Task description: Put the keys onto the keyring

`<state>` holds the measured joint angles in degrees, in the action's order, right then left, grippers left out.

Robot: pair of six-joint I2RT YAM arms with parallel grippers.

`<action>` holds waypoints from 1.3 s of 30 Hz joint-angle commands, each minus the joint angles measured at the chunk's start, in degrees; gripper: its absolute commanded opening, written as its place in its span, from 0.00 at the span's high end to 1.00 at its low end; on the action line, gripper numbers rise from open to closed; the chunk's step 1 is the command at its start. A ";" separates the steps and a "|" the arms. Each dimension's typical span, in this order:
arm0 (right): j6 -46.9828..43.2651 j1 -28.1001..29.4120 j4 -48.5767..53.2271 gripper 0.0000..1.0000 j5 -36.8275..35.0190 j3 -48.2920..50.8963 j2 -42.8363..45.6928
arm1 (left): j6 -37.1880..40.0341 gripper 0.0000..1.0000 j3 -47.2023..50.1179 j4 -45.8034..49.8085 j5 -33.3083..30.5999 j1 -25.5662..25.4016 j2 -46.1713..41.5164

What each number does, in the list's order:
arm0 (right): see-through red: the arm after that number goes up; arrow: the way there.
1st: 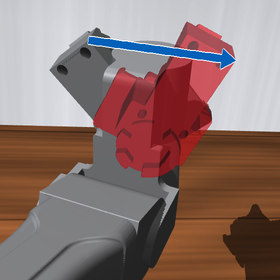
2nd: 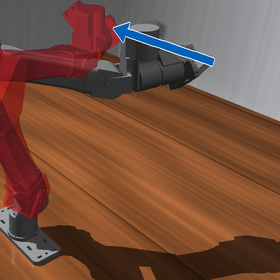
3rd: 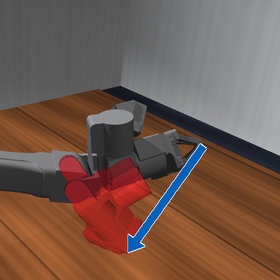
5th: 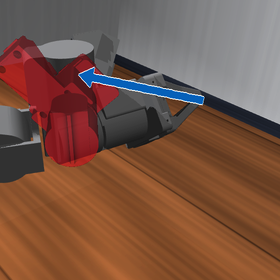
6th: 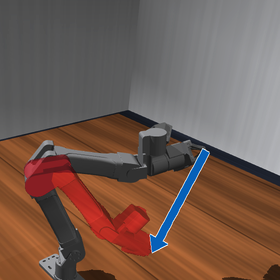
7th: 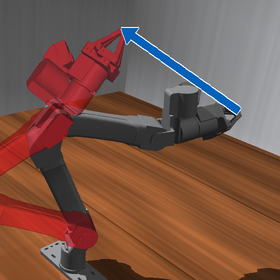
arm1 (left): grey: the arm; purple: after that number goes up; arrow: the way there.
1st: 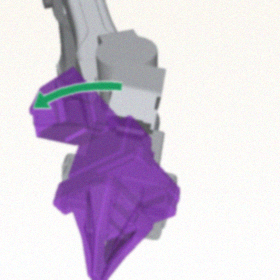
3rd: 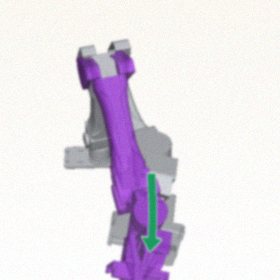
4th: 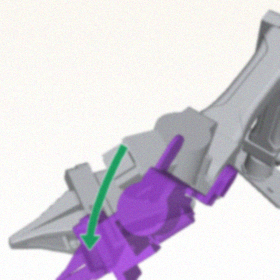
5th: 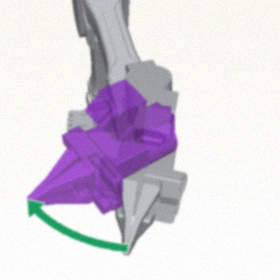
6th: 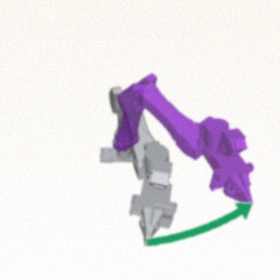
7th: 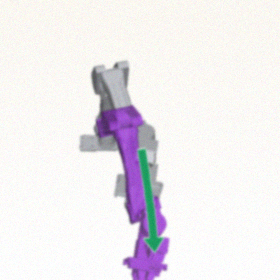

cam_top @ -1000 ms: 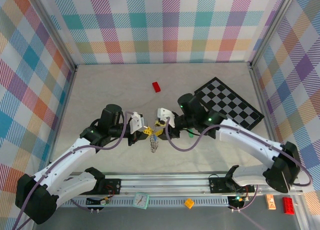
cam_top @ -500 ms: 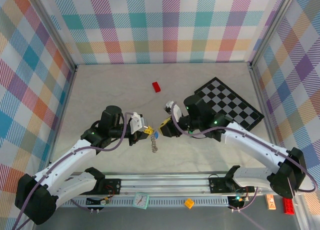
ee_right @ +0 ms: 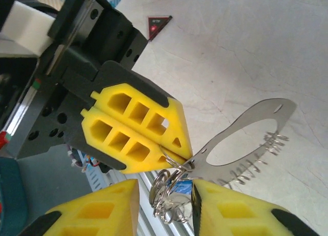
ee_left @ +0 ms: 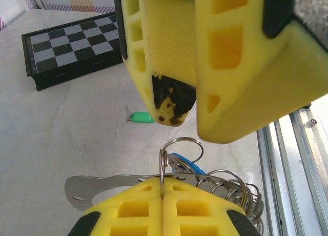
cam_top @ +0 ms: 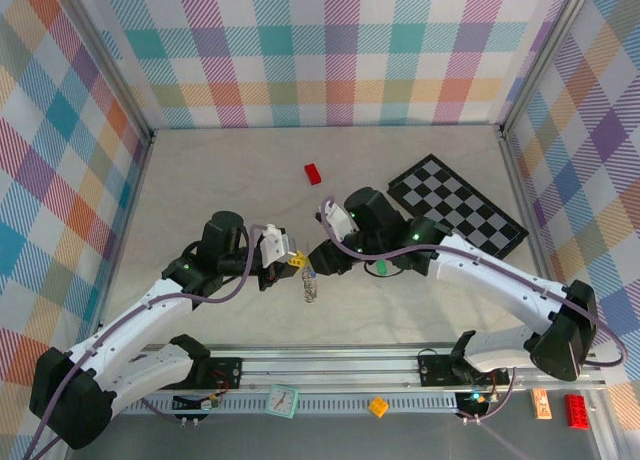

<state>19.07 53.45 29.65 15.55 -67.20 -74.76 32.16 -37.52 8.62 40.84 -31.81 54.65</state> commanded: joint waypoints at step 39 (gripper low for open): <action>0.93 -2.23 -2.31 0.78 1.24 3.76 0.63 | -0.87 1.00 2.89 -6.47 4.45 -0.88 -3.43</action>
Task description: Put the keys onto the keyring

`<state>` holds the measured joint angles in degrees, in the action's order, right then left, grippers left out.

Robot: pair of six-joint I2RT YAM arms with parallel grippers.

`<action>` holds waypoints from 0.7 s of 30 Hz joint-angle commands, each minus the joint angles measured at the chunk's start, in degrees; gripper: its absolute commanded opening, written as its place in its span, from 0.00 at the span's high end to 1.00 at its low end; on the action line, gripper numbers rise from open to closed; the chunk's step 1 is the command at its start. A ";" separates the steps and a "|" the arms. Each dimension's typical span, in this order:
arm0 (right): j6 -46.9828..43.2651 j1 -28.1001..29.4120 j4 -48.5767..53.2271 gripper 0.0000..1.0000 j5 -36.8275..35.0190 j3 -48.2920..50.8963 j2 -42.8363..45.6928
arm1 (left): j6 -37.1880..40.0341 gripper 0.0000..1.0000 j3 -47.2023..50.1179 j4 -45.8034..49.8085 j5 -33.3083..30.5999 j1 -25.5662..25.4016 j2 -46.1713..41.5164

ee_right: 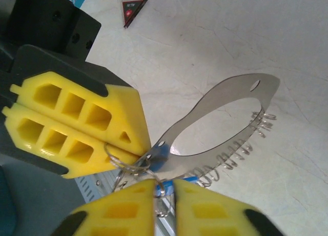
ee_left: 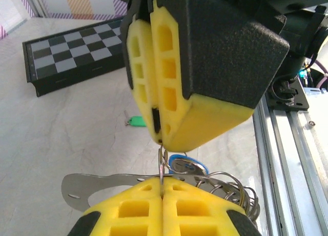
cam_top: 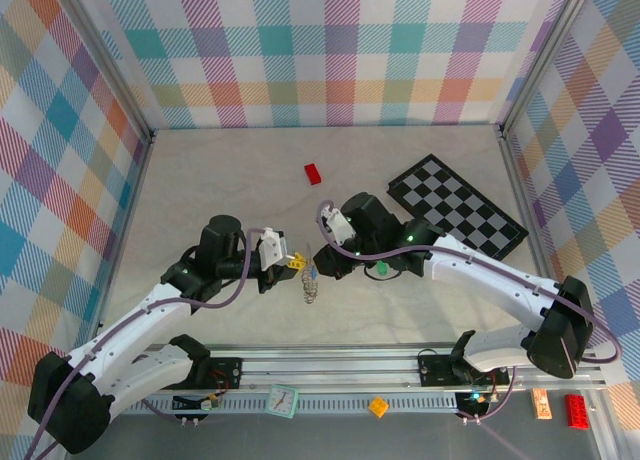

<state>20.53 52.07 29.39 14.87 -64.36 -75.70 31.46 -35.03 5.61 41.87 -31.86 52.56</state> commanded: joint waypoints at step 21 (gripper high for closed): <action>-41.13 -2.37 -26.03 0.60 12.20 16.04 12.18 | 0.00 1.00 0.66 -4.07 4.89 -0.93 0.15</action>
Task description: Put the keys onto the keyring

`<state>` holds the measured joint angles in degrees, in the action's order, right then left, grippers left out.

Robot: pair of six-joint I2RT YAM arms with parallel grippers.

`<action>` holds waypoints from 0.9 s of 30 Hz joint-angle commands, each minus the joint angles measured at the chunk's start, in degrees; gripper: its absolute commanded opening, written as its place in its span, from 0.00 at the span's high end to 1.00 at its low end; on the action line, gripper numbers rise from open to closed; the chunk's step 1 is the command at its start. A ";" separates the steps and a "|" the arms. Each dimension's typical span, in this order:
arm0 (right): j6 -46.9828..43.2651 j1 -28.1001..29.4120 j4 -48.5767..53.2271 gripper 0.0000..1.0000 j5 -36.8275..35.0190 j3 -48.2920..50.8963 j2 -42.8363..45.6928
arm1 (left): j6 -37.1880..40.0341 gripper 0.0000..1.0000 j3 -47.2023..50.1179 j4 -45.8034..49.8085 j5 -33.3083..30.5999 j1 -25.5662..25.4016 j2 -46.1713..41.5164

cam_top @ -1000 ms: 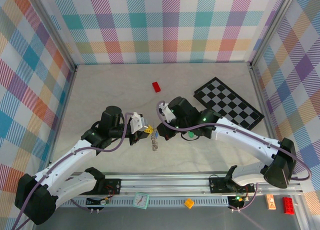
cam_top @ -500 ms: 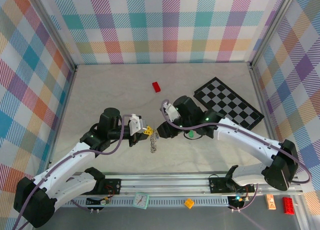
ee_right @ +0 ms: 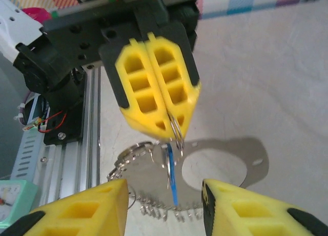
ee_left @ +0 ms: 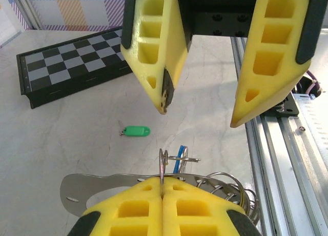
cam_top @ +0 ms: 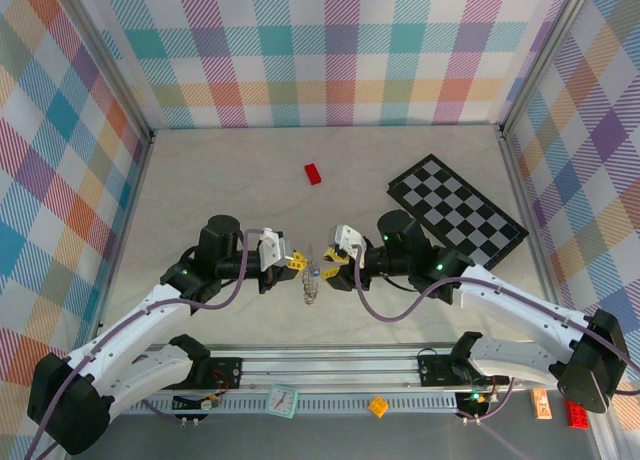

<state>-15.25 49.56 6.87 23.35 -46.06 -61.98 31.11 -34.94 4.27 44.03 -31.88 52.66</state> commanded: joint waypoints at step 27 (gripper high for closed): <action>-6.43 0.12 0.51 0.78 3.96 -6.32 -7.96 | 0.96 1.00 0.66 -2.42 4.11 -1.08 -0.11</action>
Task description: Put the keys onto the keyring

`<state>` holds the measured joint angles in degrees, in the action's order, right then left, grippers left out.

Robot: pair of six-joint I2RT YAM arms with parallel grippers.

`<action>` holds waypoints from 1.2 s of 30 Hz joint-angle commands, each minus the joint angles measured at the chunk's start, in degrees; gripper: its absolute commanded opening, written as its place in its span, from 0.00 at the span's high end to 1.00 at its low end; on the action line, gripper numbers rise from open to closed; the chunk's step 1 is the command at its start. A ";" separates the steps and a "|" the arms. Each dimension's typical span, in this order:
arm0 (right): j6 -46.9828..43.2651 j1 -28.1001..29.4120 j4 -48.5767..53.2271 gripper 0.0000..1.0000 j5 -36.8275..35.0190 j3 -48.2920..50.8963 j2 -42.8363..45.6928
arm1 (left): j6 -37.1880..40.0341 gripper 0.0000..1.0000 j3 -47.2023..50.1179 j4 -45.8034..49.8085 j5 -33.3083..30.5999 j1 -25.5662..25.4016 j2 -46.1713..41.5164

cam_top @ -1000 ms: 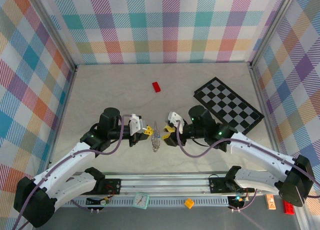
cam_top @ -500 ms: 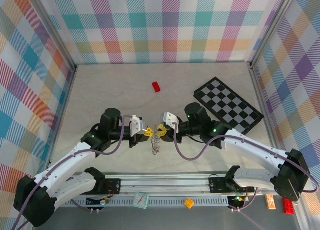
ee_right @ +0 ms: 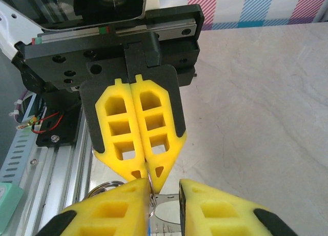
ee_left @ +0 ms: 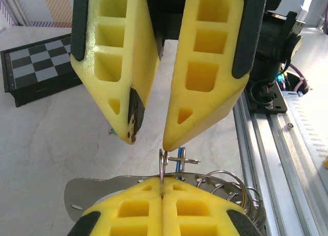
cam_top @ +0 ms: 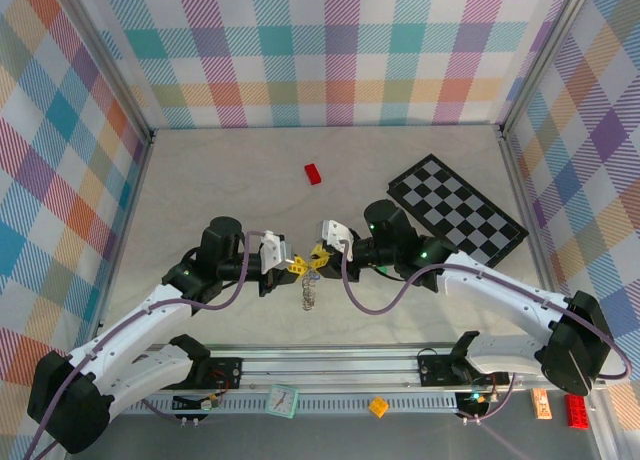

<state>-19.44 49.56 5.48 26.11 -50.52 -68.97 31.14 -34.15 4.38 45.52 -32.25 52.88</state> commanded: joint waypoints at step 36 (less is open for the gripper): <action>-2.75 0.14 0.76 0.80 1.93 0.11 -0.97 | 1.17 1.00 -0.30 -1.92 3.00 -0.88 -0.05</action>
<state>-21.52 49.56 5.63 27.09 -49.41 -69.01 31.16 -33.98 4.32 45.71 -32.29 53.15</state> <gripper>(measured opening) 0.202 0.043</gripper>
